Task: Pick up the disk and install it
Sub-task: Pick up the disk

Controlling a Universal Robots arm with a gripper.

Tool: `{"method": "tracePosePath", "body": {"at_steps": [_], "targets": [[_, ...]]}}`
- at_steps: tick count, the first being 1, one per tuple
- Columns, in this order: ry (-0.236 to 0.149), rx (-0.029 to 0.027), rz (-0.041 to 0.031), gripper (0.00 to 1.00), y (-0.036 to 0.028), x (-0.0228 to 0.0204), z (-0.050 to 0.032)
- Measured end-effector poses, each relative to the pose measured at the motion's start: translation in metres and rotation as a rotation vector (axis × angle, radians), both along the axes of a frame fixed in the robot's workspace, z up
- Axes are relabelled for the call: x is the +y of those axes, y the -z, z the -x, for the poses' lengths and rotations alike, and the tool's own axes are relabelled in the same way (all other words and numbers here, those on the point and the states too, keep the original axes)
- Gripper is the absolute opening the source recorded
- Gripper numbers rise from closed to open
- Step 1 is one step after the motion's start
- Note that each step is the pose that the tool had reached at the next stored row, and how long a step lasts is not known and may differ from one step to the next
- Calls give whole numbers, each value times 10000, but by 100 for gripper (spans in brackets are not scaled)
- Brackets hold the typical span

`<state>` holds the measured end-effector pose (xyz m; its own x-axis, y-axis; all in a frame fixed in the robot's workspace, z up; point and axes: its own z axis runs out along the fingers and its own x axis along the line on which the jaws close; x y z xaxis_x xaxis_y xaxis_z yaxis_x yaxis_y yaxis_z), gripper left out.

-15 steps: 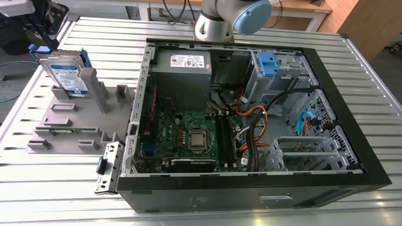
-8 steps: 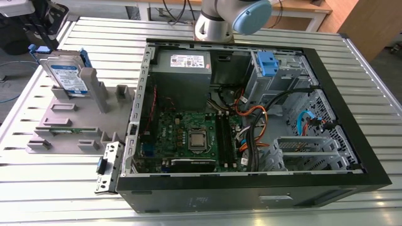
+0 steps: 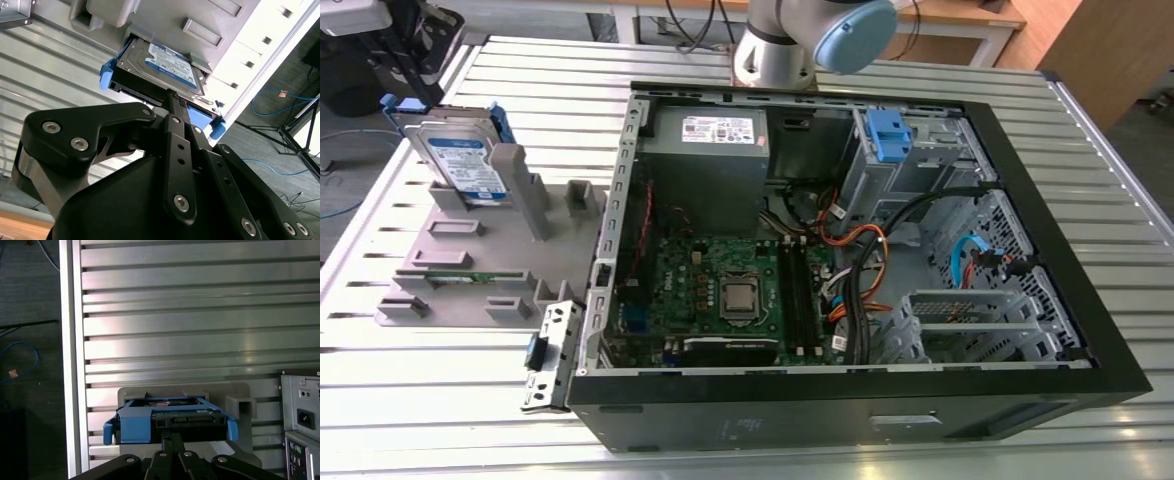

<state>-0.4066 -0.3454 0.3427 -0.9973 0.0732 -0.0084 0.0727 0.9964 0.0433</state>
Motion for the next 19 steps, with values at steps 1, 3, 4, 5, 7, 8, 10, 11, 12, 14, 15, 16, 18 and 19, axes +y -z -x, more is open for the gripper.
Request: {"method": "tracePosePath", "body": {"at_steps": [1,3,4,5,7,8,10,11,12,14,15,16,18,19], "targets": [[-7,0,0,11,0,0,0],[-26,0,0,11,0,0,0],[-36,1,0,11,0,0,0],[-47,1,0,11,0,0,0],[-81,1,0,11,0,0,0],[-100,1,1,11,0,0,0],[-144,0,0,11,0,0,0],[-169,-1,0,11,0,0,0],[-191,0,0,11,0,0,0],[-211,0,0,11,0,0,0],[-218,0,0,11,0,0,0],[-223,0,0,11,0,0,0],[-225,0,0,11,0,0,0],[-226,0,0,11,0,0,0]]}}
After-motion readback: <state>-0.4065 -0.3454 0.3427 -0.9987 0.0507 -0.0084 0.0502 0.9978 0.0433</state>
